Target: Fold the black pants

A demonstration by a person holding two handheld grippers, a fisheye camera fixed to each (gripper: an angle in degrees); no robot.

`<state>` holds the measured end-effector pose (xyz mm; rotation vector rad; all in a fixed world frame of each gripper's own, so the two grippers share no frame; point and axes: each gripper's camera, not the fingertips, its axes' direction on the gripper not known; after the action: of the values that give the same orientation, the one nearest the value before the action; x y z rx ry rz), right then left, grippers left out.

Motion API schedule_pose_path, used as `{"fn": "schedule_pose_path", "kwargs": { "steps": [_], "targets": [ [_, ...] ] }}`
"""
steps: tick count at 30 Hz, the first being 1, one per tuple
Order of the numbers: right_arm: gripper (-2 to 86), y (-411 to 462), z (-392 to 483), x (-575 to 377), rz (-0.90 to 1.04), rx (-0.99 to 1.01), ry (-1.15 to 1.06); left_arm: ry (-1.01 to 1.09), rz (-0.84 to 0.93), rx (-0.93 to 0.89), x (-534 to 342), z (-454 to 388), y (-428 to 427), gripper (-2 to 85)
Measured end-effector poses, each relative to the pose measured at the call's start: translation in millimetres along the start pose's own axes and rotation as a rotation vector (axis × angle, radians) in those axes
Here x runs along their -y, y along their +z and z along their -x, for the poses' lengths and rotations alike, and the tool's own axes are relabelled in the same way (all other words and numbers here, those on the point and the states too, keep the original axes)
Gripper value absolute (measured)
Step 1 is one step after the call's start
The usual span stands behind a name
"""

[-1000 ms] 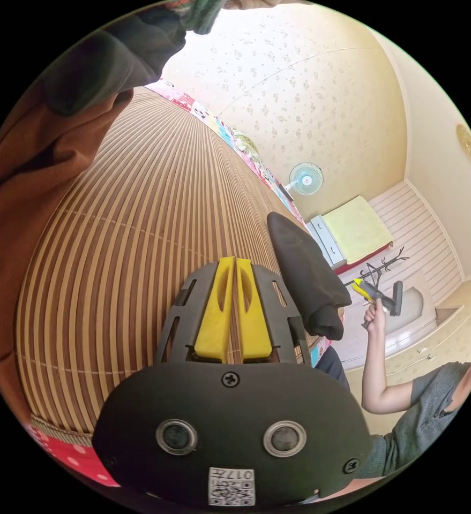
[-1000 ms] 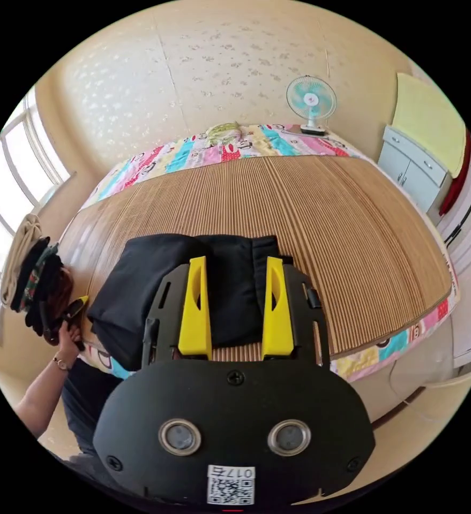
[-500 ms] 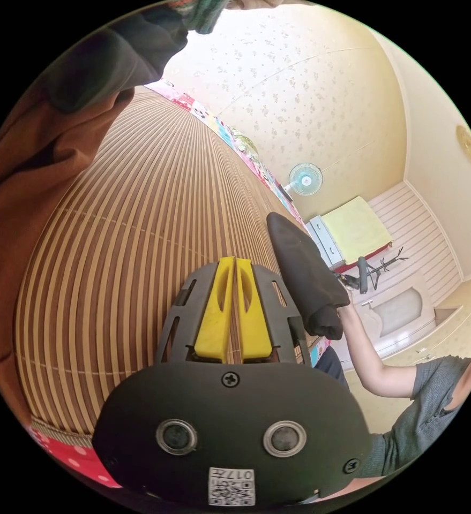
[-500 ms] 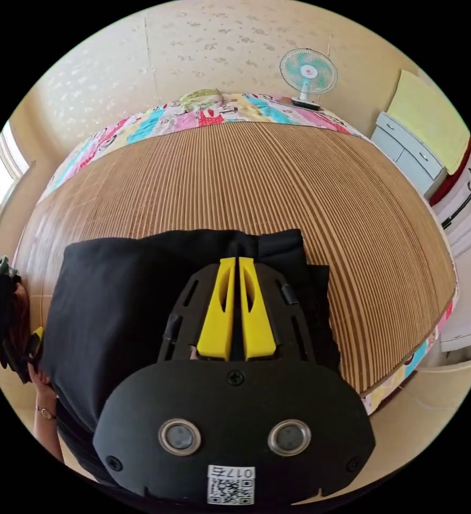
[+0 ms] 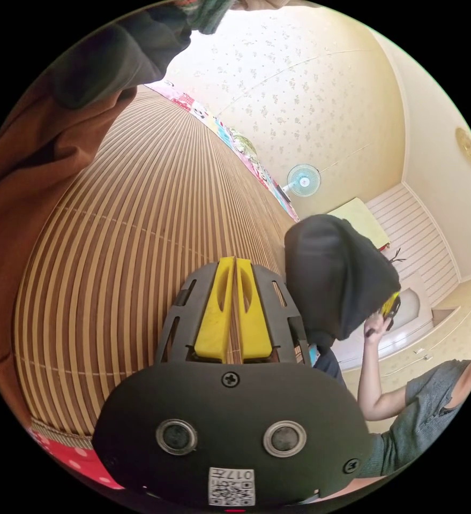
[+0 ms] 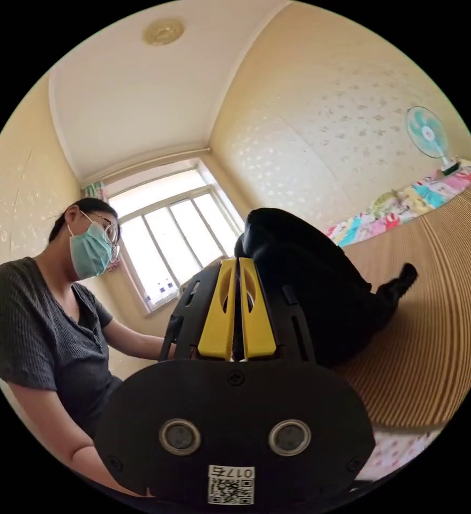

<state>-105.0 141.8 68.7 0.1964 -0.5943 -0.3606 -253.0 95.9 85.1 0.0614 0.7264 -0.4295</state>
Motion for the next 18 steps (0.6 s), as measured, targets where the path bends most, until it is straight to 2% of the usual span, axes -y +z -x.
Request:
{"fn": "schedule_pose_path", "kwargs": {
  "steps": [1, 3, 8, 10, 16, 18],
  "targets": [
    [0.9, -32.8, -20.4, -13.1, 0.019, -0.150, 0.165, 0.000, 0.000, 0.000, 2.3, -2.0, 3.4, -1.0],
    [1.1, -73.5, -33.0, -29.9, 0.061, -0.284, 0.294, 0.000, 0.000, 0.001, 5.6, -5.4, 8.5, -1.0],
    [1.5, -110.7, -22.6, -30.3, 0.143, -0.310, 0.382, -0.002, -0.001, -0.004, 14.6, -16.1, 23.5, -1.0],
    [2.0, -110.3, -25.9, -8.7, 0.200, -0.385, 0.472, -0.001, -0.002, -0.001, 18.9, -23.5, 32.0, -1.0],
    [6.2, -143.0, -38.6, 46.9, -0.008, -0.147, 0.707, -0.004, -0.004, -0.010, 29.2, -43.6, 55.3, -1.0],
    [7.8, -149.4, -34.3, 61.4, -0.043, -0.124, 0.729, -0.004, -0.004, -0.006, 32.1, -52.1, 63.1, -1.0]
  ]
}}
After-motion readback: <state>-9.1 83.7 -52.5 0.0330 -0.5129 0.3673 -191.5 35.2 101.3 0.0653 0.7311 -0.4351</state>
